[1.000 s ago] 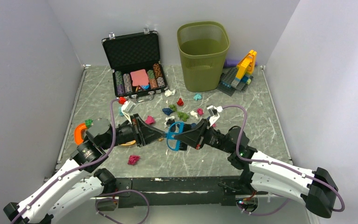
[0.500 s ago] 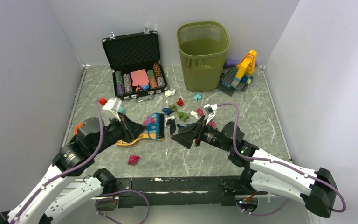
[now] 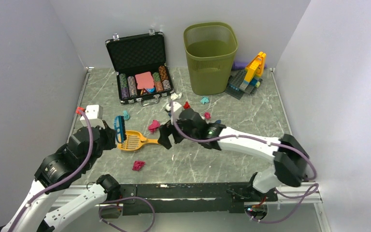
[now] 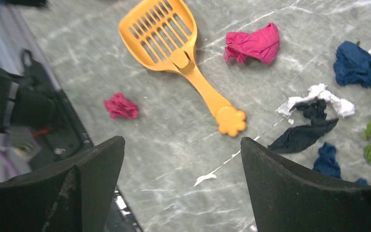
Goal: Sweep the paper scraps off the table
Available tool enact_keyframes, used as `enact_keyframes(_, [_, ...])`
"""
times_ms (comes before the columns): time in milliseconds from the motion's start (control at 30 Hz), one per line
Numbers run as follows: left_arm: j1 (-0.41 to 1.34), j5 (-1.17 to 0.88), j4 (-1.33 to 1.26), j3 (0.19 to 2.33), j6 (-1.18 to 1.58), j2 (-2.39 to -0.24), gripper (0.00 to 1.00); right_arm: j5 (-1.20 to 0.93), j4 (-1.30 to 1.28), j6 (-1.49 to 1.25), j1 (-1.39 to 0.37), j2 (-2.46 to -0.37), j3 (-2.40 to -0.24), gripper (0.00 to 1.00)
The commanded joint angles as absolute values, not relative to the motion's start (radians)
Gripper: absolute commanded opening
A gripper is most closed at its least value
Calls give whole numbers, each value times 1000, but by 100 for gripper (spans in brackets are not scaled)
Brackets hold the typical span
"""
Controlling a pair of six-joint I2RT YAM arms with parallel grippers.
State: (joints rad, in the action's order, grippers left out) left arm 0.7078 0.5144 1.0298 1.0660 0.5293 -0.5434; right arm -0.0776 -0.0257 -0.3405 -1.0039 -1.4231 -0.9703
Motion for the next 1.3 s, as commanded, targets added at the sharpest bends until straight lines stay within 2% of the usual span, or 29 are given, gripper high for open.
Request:
enact_keyframes(0, [704,614,1027,1079,465,-508,0,-103,-97,-86,-1020,-1574,-1111,93])
enact_keyframes(200, [704,686,1035,1057,432,-540,0,-160,-169,63,-1020,-1820,-1313,85])
enact_keyframes(667, [672,857,930,1082,294,-652,0,-207,-200,221,-1039,-2081,-1476,84])
enact_keyframes(733, [644,864,903,1065,266,-657,0,-193,-208,232,-1043,-2104,-1490,77])
enact_keyframes(800, [622,863,881,1052,248,-668,0,-199,-222,237,-1044,-2120,-1503,64])
enact_keyframes(1100, [522,718,888,1106,258,-770,0,-205,-215,227,-1045,-2003,-1415,1])
enact_keyframes(1267, [498,663,820,1102,236,-842,0,-161,-215,182,-1036,-1867,-1310,0])
